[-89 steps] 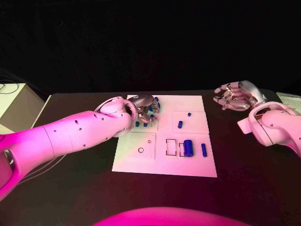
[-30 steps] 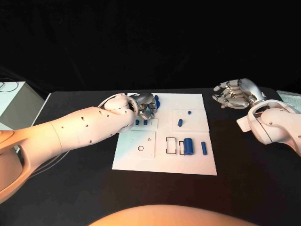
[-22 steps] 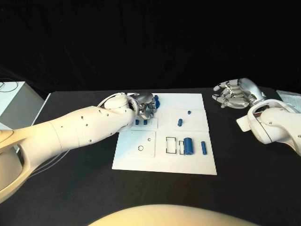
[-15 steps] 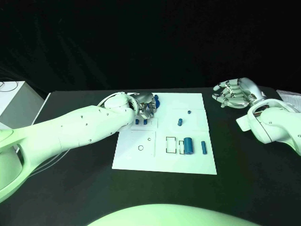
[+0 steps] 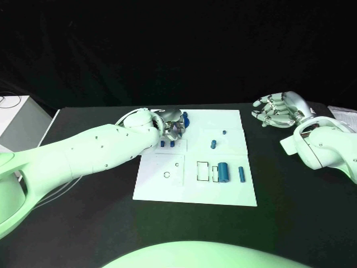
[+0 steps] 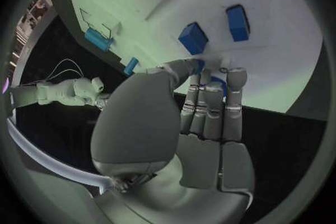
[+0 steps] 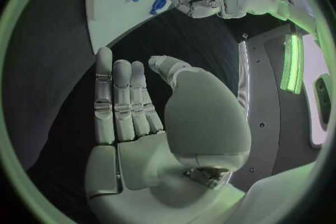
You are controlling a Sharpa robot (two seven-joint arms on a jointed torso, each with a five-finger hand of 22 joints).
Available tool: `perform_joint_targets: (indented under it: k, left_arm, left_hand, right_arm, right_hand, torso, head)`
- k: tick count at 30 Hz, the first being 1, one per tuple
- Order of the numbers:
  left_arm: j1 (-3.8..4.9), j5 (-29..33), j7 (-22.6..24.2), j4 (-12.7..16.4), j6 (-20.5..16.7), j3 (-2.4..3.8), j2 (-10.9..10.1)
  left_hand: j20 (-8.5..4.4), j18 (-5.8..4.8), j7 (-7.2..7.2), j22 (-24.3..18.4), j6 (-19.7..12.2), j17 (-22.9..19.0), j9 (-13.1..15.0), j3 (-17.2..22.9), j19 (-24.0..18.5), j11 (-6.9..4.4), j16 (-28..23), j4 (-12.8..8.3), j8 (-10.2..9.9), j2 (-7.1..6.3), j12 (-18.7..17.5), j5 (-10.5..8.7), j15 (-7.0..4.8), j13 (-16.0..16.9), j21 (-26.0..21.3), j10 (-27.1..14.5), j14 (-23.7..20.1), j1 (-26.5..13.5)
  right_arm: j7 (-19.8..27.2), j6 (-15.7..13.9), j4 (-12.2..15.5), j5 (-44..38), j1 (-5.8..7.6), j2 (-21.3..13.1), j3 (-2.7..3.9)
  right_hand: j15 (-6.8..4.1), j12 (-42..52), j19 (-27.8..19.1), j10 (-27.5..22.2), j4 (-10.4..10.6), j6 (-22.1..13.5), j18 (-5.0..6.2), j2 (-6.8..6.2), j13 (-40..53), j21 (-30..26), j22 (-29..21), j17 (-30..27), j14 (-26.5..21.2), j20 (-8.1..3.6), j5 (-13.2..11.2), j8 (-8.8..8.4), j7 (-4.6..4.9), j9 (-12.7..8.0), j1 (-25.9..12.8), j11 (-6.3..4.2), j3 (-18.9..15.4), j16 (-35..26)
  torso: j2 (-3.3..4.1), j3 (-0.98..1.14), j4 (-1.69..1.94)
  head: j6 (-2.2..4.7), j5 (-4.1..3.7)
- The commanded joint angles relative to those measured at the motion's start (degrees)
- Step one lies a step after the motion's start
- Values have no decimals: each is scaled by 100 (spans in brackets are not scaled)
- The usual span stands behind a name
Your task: Assemble the parts on the task board
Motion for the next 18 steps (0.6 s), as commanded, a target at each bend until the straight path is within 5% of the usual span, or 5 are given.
perform_joint_targets:
  k: [1,18]
  left_arm:
    - [-56,30,-110,-3,370,-40,-3]
    - [-57,54,29,4,18,-41,-12]
  left_hand:
    - [15,-18,-10,51,56,35,9,9,60,-22,38,-47,-31,68,18,-40,-3,5,48,33,45,-10]
    - [-79,-130,-102,606,391,515,107,33,466,-171,315,-290,-21,271,170,-53,-135,151,556,468,463,32]
  right_arm:
    - [75,40,4,-19,-2,5,2]
    - [86,31,7,-19,-2,8,2]
  right_hand:
    - [7,26,52,-6,-14,28,71,33,-5,-20,-5,-5,8,6,38,-9,20,5,23,-31,14,-16]
    - [6,28,56,-5,-12,31,71,37,-8,-23,-8,-7,10,5,39,-8,20,6,21,-31,14,-15]
  torso:
    - [-2,-2,0]
    - [-1,3,-3]
  head:
    - [-8,2]
    - [-6,17]
